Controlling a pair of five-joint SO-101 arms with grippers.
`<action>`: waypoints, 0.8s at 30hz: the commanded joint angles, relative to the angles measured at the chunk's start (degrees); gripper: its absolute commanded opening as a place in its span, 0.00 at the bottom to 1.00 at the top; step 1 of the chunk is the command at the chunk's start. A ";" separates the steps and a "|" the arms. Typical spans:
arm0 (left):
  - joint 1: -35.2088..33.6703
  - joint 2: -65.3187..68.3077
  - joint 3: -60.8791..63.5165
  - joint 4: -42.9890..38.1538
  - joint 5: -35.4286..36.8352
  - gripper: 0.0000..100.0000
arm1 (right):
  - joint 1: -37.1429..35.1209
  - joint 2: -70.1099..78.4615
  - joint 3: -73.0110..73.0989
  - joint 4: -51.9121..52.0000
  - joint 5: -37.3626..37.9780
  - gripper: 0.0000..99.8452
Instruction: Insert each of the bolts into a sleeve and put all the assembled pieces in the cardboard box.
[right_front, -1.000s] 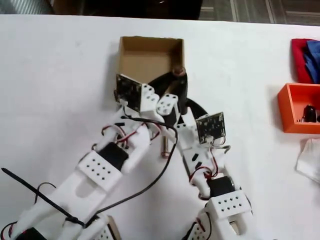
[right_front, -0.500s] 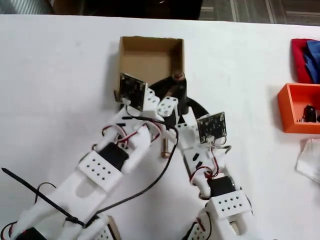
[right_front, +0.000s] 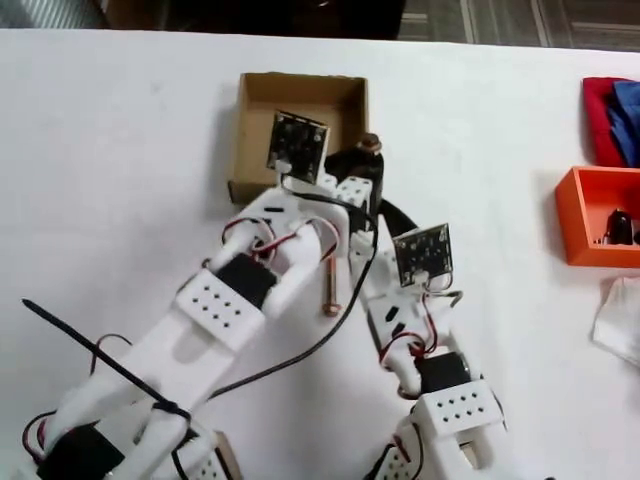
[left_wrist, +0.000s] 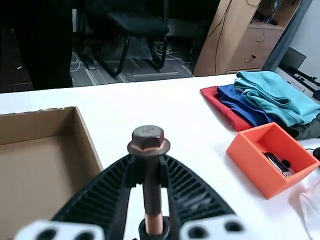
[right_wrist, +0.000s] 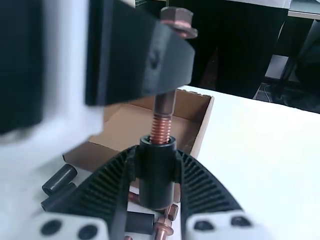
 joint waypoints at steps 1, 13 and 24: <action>-0.35 0.00 -2.15 1.85 0.00 0.03 | 1.10 -1.80 -0.88 -1.19 0.00 0.02; 0.09 0.00 2.68 5.19 0.00 0.03 | 1.10 -1.80 -0.70 -1.01 0.00 0.02; -0.26 0.00 2.68 6.77 0.00 0.14 | 1.10 -1.80 -0.70 -0.92 0.00 0.02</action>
